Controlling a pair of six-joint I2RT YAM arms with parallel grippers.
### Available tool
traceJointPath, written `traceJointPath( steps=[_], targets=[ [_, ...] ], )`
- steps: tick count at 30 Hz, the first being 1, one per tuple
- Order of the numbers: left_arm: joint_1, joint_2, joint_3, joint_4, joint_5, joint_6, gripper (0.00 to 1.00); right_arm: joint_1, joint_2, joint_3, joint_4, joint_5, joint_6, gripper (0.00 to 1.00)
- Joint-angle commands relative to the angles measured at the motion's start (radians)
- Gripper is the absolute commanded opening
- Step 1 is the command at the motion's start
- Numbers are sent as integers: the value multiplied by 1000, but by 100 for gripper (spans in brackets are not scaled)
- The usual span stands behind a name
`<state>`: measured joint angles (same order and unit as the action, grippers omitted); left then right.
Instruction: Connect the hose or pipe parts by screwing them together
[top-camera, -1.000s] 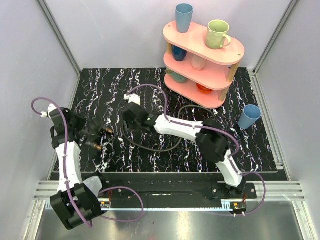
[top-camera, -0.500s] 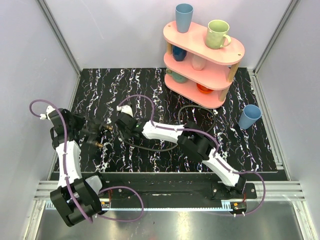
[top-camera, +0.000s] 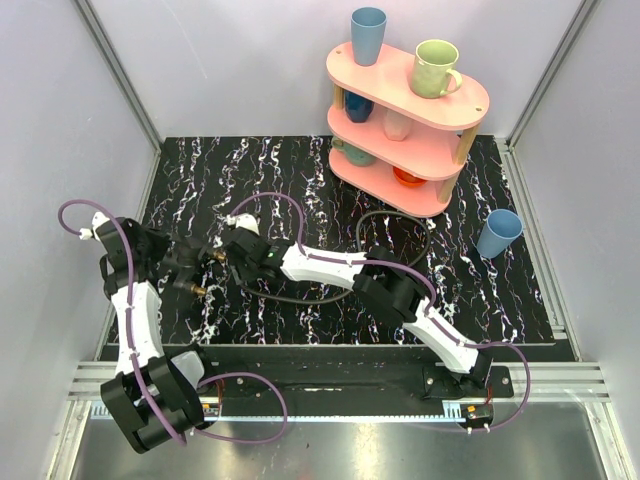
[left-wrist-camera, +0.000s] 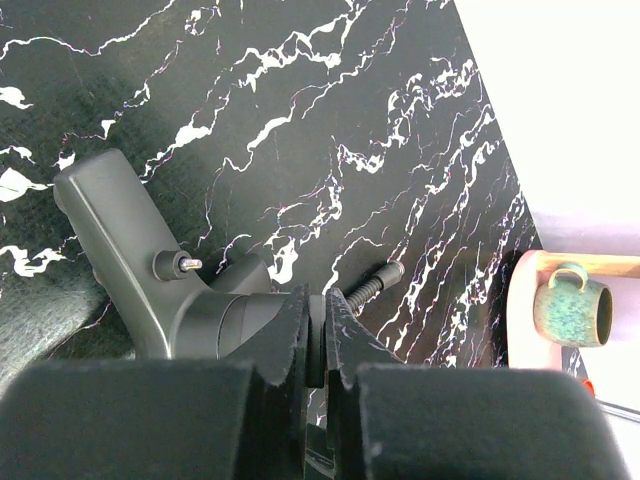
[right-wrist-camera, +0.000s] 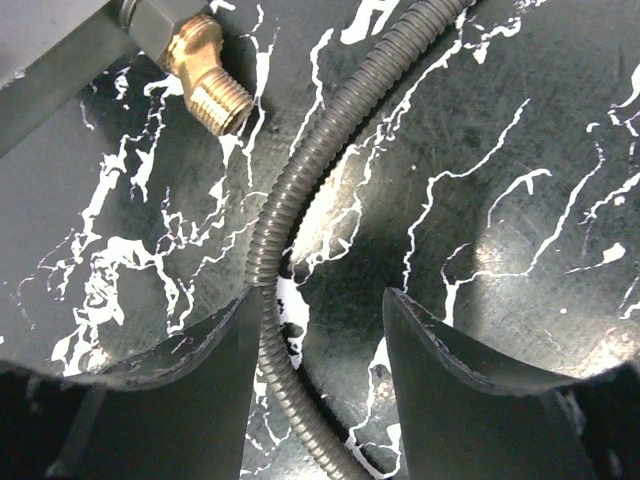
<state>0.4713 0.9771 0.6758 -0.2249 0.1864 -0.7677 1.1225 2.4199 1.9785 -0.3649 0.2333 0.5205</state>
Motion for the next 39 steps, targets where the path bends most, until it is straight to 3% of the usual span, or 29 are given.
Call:
traceJointPath(
  steps=[1, 11, 15, 17, 19, 21, 25, 28, 31, 39],
  targets=[
    [9, -41, 10, 137, 45, -24, 0, 14, -1, 54, 14, -38, 6, 60],
    [9, -35, -44, 183, 87, -70, 0, 60, 61, 71, -40, 69, -37, 59],
    [9, -34, -59, 187, 104, -68, 0, 69, 36, 20, -71, 126, -68, 45],
    [10, -32, -64, 193, 123, -67, 0, 69, -31, -78, -69, 123, -92, 37],
    [10, -34, -93, 214, 169, -88, 0, 71, -130, -223, -56, 138, -118, 20],
    [10, -38, -157, 291, 221, -149, 0, 71, -208, -332, -16, 156, -180, 16],
    [7, -22, -274, 494, 306, -260, 0, 72, -444, -661, 92, 95, -347, 15],
    [4, 3, -327, 557, 335, -304, 0, 71, -565, -809, 124, 98, -401, 16],
    [-19, 17, -387, 708, 343, -378, 0, 72, -633, -900, 118, 112, -436, 16],
    [-65, 63, -438, 775, 320, -393, 0, 71, -715, -1026, 51, 181, -330, 18]
  ],
)
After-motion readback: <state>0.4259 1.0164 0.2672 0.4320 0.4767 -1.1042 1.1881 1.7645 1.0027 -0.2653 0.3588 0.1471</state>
